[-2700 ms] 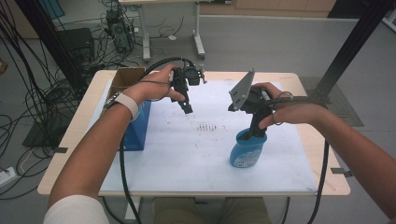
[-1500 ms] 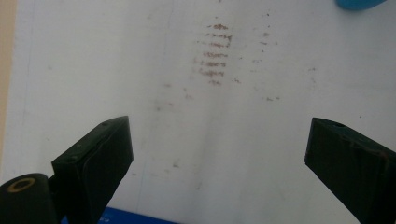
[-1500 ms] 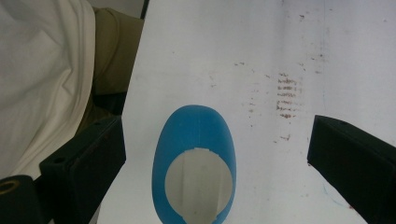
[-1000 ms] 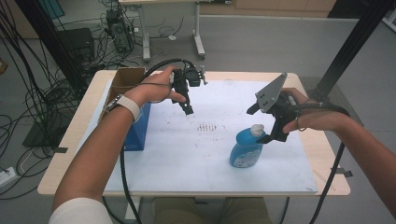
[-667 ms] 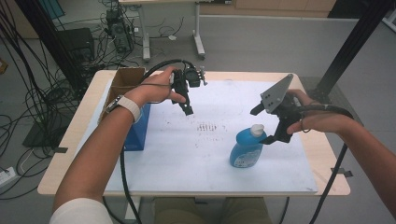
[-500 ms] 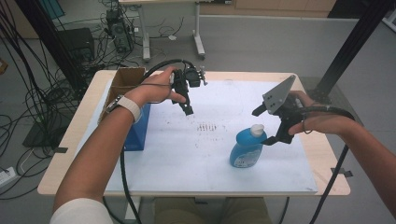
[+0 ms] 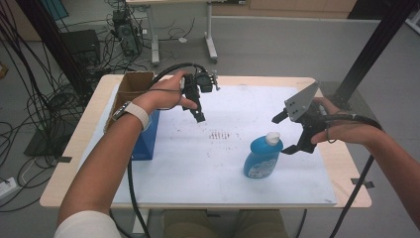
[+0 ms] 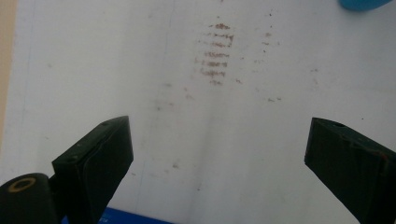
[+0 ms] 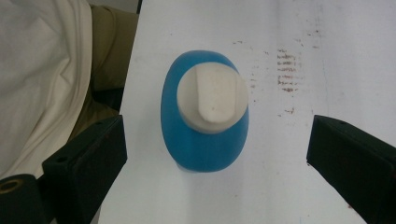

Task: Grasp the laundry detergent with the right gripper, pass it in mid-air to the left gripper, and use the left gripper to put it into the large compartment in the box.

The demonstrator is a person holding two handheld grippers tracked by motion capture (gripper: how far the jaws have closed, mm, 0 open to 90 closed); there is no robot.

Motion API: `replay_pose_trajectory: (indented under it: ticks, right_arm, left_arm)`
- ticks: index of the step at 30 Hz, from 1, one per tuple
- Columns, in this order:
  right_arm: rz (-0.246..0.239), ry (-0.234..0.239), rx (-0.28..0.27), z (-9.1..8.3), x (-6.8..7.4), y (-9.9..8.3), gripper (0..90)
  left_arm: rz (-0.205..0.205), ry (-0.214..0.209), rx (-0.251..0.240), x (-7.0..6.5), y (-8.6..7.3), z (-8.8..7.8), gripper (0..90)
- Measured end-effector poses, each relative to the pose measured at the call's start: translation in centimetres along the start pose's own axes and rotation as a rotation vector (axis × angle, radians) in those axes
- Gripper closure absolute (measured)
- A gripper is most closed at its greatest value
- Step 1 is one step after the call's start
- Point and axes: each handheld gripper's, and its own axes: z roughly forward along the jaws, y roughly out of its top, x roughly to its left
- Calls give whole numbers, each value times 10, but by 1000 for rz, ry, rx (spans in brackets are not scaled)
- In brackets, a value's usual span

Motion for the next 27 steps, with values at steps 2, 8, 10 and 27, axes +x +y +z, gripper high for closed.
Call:
replay_pose_trajectory:
  ticks: [2, 8, 10, 27]
  right_arm:
    - [7, 0, 1, 0, 0, -3, 47]
    - [15, -6, -6, -1, 1, -9, 45]
    - [16, -10, -8, -1, 2, -12, 44]
    - [30, -23, -39, 7, 3, -29, 41]
  left_arm:
    - [-1, -1, -1, 0, 0, 0, 83]
    - [-2, 0, -4, 0, 1, 1, 83]
    - [0, -2, 0, 0, 1, 1, 83]
    - [-7, -2, 0, 0, 0, 2, 85]
